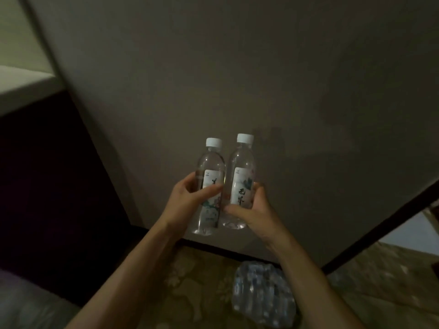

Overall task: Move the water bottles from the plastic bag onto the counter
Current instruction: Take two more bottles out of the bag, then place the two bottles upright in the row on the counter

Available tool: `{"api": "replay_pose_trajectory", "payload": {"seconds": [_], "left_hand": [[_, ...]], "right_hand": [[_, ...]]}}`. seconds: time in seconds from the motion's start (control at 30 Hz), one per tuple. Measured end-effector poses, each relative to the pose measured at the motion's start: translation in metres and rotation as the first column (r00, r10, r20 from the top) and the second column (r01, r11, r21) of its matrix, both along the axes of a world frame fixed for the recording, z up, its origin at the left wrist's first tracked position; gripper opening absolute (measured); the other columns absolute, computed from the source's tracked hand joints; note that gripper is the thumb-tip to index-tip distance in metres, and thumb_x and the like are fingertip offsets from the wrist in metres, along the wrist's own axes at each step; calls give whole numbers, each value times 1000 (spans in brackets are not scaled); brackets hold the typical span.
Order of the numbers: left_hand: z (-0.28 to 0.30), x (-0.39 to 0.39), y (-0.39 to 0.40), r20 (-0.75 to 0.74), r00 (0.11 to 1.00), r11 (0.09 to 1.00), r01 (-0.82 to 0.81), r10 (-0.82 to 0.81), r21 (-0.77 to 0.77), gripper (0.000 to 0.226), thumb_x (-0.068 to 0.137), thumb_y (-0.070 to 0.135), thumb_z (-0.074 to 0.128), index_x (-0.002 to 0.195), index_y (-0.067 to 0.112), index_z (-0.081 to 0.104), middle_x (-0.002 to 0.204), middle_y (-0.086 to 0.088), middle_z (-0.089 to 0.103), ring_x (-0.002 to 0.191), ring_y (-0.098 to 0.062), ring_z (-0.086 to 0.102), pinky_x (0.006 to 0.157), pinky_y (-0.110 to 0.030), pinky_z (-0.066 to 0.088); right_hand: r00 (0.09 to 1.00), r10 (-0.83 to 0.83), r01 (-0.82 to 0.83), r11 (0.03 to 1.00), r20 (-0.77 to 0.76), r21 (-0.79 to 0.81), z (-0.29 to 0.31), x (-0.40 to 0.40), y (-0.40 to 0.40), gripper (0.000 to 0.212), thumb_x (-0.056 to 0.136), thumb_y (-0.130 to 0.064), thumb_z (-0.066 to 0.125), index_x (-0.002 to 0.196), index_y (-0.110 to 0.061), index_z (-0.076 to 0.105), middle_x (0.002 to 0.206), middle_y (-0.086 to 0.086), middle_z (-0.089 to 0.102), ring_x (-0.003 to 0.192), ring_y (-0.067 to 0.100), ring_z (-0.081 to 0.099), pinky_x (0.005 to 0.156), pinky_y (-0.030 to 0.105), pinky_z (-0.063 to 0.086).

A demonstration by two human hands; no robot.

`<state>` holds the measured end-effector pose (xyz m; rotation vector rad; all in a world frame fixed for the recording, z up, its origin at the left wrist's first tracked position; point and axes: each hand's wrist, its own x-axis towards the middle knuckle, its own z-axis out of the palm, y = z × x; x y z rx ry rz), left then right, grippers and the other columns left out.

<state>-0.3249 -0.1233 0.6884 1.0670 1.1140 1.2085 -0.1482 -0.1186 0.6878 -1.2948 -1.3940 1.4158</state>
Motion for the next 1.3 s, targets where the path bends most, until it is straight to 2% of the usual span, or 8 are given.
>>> {"api": "replay_pose_trajectory", "payload": {"seconds": [0.2,0.4,0.53,0.7,0.93,1.07,1.13,1.3], "left_hand": [[45,-68,-14,-35,993,978,-102,110,181,48,77,16,78,121,8,60,107,-9,73,99,-26,72,82,-38,58],[88,-169,-46,-15,985,947,-161,172,278,52,72,18,77,120,10,58,106,-7,73,98,-24,72,77,-34,59],[100,-242,-71,-17,972,919,-217,236,328,47,73,21,78,118,17,66,108,-9,73,101,-27,71,81,-40,59],[106,-316,-105,-78,939,882,-282,334,378,43,74,24,78,116,23,69,107,-6,74,102,-22,71,82,-36,57],[123,-403,-140,-117,879,828,-381,463,412,48,73,22,76,120,16,65,103,-2,76,94,-15,73,74,-28,59],[129,-444,-141,-114,837,796,-453,534,402,49,76,20,77,123,15,62,107,-3,74,97,-16,72,78,-35,60],[130,-460,-136,-114,823,784,-475,557,399,46,79,16,76,123,14,62,107,-3,74,96,-16,72,78,-37,61],[126,-501,-114,-132,774,747,-529,620,404,48,79,13,77,123,12,60,108,-2,73,96,-14,72,69,-24,60]], "right_hand": [[998,64,-61,992,-18,114,41,-65,-2,49,88,-30,68,129,-25,41,117,-3,66,103,10,67,88,33,56],[997,72,-69,963,-3,262,77,-167,-17,36,83,-20,75,113,-24,55,98,-10,70,86,-3,69,67,16,55],[994,107,-92,949,-34,301,89,-242,-31,38,77,-17,79,105,-25,55,95,-6,72,85,1,71,72,23,58],[985,166,-139,929,-51,343,98,-323,-48,41,77,-15,80,107,-25,54,96,-3,71,84,1,71,71,21,57],[960,280,-262,899,-3,351,109,-422,-55,48,68,-27,85,103,-30,53,105,-1,70,96,15,70,88,44,58],[951,310,-289,884,4,368,112,-470,-49,55,61,-37,88,103,-30,53,104,0,71,95,16,71,84,45,59],[949,316,-296,875,12,382,113,-490,-42,51,66,-32,87,105,-28,53,104,1,71,93,14,71,82,41,60],[929,368,-351,852,31,388,112,-537,-12,47,72,-19,84,106,-29,54,107,-3,70,98,10,69,86,37,59]]}}
